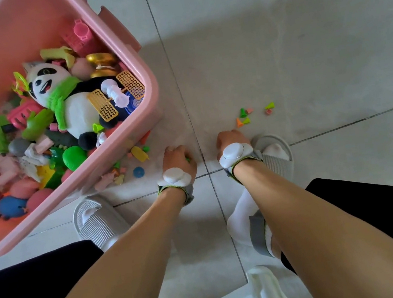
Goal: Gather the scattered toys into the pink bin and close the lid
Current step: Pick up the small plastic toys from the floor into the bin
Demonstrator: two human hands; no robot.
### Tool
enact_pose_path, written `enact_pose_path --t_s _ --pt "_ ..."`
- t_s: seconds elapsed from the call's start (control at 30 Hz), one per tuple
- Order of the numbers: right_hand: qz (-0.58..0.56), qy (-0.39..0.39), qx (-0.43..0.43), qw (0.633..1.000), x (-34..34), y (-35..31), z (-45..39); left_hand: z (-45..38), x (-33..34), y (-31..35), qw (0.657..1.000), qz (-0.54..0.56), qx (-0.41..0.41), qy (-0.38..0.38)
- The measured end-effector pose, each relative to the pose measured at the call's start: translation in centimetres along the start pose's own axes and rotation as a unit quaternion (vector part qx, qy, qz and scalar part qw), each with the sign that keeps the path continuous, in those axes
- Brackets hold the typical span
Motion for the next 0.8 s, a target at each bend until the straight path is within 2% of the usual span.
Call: enact_pose_path --t_s 0.07,0.13,0.2,0.27,0.37,0.6,0.8 --pt "-0.012 0.002 0.008 1.000 -0.3 0.2 0.1 0.1 -0.2 -1.4 0.992 0.108 -0.059 0.009" --pt "-0.048 0.003 0.018 0.999 -0.5 0.7 0.5 0.3 0.0 -2.6 0.970 0.216 -0.114 -0.004" --pt "-0.125 -0.007 0.025 0.992 -0.3 1.2 0.6 0.2 0.4 -3.2 0.952 0.275 -0.134 -0.020" --pt "-0.246 -0.035 0.018 0.968 0.1 1.2 1.1 0.4 0.0 -3.2 0.941 0.310 -0.132 -0.016" --pt "-0.345 -0.061 0.003 0.937 -0.1 0.4 2.3 1.5 -1.1 -2.4 0.935 0.333 -0.125 -0.010" --pt "-0.384 -0.060 -0.037 0.921 -1.3 -1.4 7.6 5.7 -4.3 0.6 0.920 0.383 -0.073 -0.035" --pt "-0.305 -0.019 -0.082 0.949 -4.4 -4.3 12.4 9.2 -9.4 1.7 0.959 0.281 0.008 -0.029"
Point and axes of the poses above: each hand's wrist, its own z-axis away from the middle knuckle, its own x-axis out of the palm, y = z × x, the point moved 8 cm from there along -z, towards the middle knuckle, and after that the axes turned 7 degrees about -y, right-handed, at the moved point
